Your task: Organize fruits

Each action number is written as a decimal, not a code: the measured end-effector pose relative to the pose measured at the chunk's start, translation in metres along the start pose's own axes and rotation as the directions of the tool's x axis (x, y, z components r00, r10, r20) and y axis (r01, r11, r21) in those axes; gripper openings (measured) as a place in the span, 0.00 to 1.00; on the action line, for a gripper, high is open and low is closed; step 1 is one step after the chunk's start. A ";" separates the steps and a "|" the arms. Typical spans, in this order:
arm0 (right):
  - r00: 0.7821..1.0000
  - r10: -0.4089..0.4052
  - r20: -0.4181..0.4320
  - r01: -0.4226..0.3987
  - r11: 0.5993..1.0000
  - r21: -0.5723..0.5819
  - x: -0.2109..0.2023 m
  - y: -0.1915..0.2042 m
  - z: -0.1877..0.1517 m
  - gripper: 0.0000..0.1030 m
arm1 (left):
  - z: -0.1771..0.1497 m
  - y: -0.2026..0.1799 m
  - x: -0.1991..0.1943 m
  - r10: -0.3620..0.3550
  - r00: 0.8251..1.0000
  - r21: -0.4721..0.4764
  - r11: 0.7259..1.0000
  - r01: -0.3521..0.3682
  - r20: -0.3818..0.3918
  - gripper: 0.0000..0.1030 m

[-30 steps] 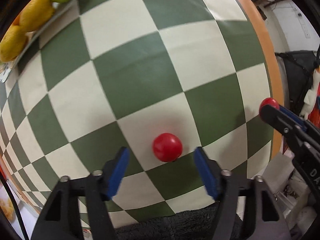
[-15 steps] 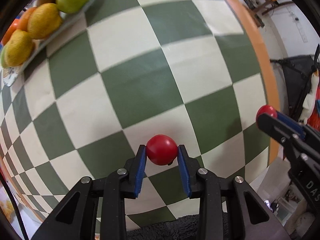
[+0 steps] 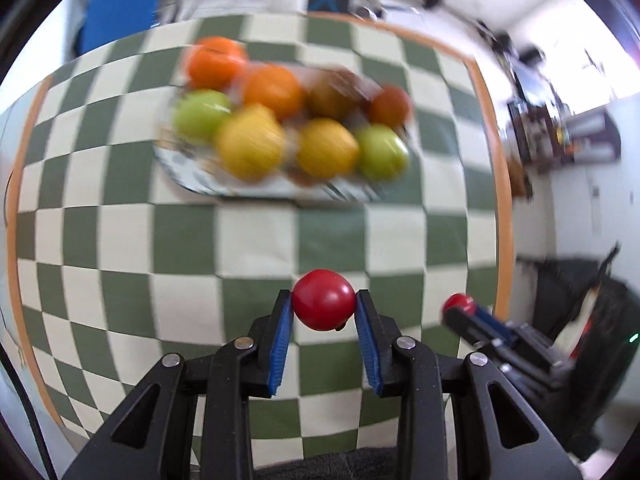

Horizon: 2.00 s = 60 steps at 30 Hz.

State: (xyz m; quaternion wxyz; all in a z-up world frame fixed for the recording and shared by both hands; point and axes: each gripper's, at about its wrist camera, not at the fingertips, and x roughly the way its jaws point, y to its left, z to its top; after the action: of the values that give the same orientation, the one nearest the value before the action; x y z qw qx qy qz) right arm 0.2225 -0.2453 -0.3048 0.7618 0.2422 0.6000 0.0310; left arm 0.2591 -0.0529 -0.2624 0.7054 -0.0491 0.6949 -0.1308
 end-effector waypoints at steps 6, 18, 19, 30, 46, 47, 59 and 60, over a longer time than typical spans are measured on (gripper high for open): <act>0.998 0.064 -0.021 -0.065 0.997 -0.044 0.069 0.068 0.047 0.29 | 0.057 0.064 0.013 -0.031 1.000 -0.169 0.985 0.030 -0.002 0.28; 0.998 -0.042 -0.054 0.037 0.996 -0.081 0.139 0.100 0.081 0.29 | 0.111 0.115 0.069 -0.126 0.985 -0.274 0.958 0.091 -0.115 0.28; 0.998 -0.045 -0.053 0.041 0.996 -0.082 0.139 0.098 0.082 0.29 | 0.112 0.115 0.071 -0.129 0.985 -0.271 0.958 0.093 -0.117 0.28; 0.998 -0.046 -0.039 0.046 0.999 -0.024 0.134 0.091 0.080 0.52 | 0.116 0.113 0.076 -0.087 0.986 -0.228 0.972 0.053 -0.142 0.42; 0.948 -0.284 0.141 0.298 0.950 -0.092 0.025 0.100 0.053 0.93 | 0.053 0.080 -0.006 0.203 0.973 0.002 0.979 -0.204 0.109 0.97; 0.943 -0.294 0.154 0.310 0.946 -0.092 0.018 0.101 0.051 0.93 | 0.049 0.077 -0.011 0.212 0.969 0.011 0.977 -0.215 0.128 0.97; 0.932 -0.287 0.220 0.314 0.945 -0.094 -0.052 0.101 0.025 0.96 | 0.004 0.040 -0.075 0.251 0.925 0.005 0.965 -0.263 0.284 0.97; 0.931 -0.286 0.227 0.314 0.944 -0.097 -0.057 0.103 0.024 0.96 | 0.001 0.038 -0.080 0.253 0.921 0.000 0.964 -0.265 0.296 0.97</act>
State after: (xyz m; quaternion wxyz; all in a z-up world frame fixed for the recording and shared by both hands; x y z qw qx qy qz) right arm 0.2539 -0.1823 -0.2079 0.8310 0.0984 0.5428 -0.0722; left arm 0.2643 0.0040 -0.1945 0.8125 0.0384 0.5803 -0.0416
